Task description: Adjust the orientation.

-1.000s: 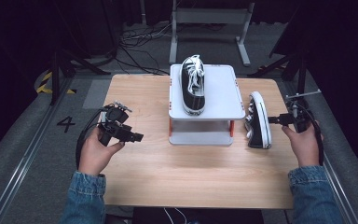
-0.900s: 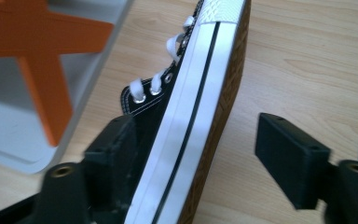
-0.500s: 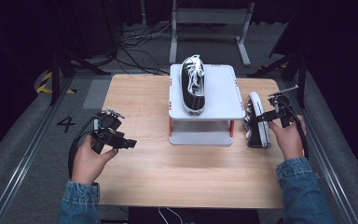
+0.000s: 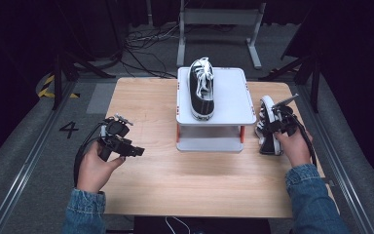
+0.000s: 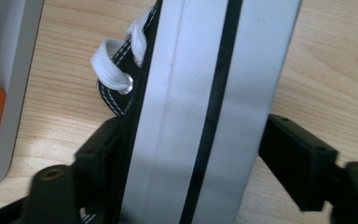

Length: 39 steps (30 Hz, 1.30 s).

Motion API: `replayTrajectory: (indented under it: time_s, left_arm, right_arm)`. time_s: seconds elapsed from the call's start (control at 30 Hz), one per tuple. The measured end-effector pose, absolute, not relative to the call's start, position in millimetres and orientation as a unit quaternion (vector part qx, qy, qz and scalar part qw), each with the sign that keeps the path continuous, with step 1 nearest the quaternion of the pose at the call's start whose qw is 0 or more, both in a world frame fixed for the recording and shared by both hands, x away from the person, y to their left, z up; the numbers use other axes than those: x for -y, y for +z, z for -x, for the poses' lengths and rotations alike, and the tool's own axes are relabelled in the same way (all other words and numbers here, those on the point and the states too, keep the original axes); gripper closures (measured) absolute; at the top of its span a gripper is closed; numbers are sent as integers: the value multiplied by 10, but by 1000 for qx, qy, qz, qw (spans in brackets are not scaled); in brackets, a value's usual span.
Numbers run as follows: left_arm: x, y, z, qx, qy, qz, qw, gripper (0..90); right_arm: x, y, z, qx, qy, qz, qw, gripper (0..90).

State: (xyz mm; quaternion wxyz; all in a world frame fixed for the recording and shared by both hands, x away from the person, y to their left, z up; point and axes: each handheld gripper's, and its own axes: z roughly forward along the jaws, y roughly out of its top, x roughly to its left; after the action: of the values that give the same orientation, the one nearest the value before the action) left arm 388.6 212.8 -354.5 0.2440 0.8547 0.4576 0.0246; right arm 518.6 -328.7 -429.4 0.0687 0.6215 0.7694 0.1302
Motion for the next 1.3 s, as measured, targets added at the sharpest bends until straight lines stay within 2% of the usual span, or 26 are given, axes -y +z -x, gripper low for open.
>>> replayTrajectory:
  time_s: [0.2,0.4,0.5,0.6,0.67,0.77,0.9,1.1,1.2,1.23,1.27,1.3]
  left_arm:
    - [-2084,-3559,-3928,-452,23,-858,243,380]
    - [-1951,-3553,-4036,-436,18,-866,245,382]
    - [-1852,-3547,-4103,-423,15,-873,244,381]
    - [-1766,-3538,-4172,-410,12,-879,243,381]
    - [-1711,-3535,-4208,-404,10,-882,243,381]
    - [-1648,-3541,-4247,-395,9,-886,242,381]
    - [-1625,-3534,-4239,-391,13,-888,242,384]
    - [-1709,-3535,-4204,-404,14,-881,245,384]
    - [-1729,-3545,-4188,-406,14,-880,245,385]
    - [-1734,-3550,-4184,-406,14,-880,245,384]
    - [-1740,-3551,-4179,-407,13,-880,243,385]
    - [-1746,-3553,-4175,-409,14,-879,245,385]
  right_arm:
    - [3335,-4231,-5129,-763,139,-626,77,394]
    - [3325,-4074,-4934,-767,187,-612,42,464]
    - [3247,-4051,-4796,-776,193,-600,24,460]
    - [3157,-4082,-4674,-785,175,-594,17,420]
    - [3104,-4080,-4614,-794,157,-587,34,426]
    - [3064,-3940,-4512,-791,155,-585,94,407]
    - [3101,-3860,-4470,-788,149,-581,140,443]
    - [3386,-3879,-4535,-767,151,-608,141,550]
    - [3523,-3941,-4572,-760,129,-616,161,645]
    - [3571,-3980,-4591,-758,112,-620,167,641]
    - [3630,-4014,-4606,-759,109,-621,162,562]
    - [3702,-4011,-4608,-757,128,-624,147,547]
